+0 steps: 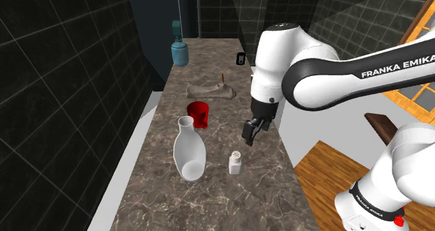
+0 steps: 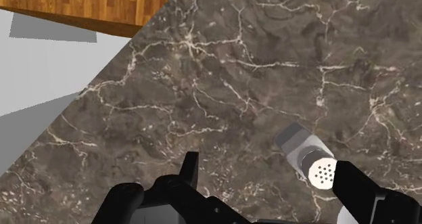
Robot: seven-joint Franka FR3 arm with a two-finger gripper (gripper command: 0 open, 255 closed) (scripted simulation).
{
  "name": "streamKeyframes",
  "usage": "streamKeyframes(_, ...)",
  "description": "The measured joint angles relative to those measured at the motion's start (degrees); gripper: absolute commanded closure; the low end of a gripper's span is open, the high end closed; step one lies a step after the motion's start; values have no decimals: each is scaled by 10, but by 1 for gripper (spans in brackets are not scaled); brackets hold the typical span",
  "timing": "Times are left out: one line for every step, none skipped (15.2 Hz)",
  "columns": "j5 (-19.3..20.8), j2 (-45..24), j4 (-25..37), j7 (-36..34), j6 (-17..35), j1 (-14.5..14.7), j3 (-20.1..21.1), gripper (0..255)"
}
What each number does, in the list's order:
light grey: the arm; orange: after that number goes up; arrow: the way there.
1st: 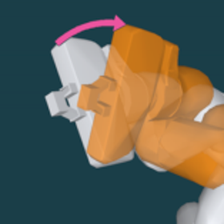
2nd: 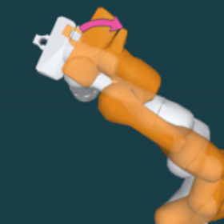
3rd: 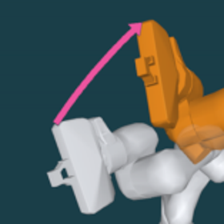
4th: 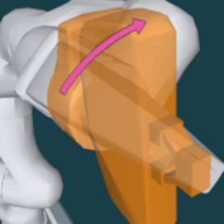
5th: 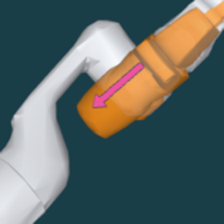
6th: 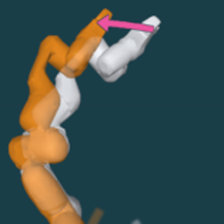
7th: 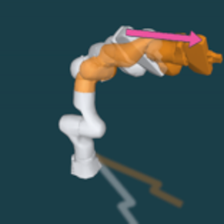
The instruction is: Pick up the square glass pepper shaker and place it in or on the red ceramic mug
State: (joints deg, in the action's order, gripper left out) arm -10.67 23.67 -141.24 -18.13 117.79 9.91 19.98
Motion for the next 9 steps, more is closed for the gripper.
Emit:
streamKeyframes(1, -12, 3, -9, 14, 2, 9, 0)
streamKeyframes(6, -35, 18, -23, 26, 3, 21, 0)
streamKeyframes(10, -52, 26, -35, 39, 4, 32, 0)
streamKeyframes(16, -72, 33, -46, 55, 4, 42, 0)
streamKeyframes(23, -90, 41, -59, 69, 5, 52, 0)
streamKeyframes(27, -101, 45, -67, 79, 6, 58, 0)
streamKeyframes(30, -108, 46, -71, 85, 5, 61, 0)
streamKeyframes(33, -116, 47, -75, 92, 5, 63, 0)
streamKeyframes(36, -123, 46, -78, 100, 5, 66, 0)
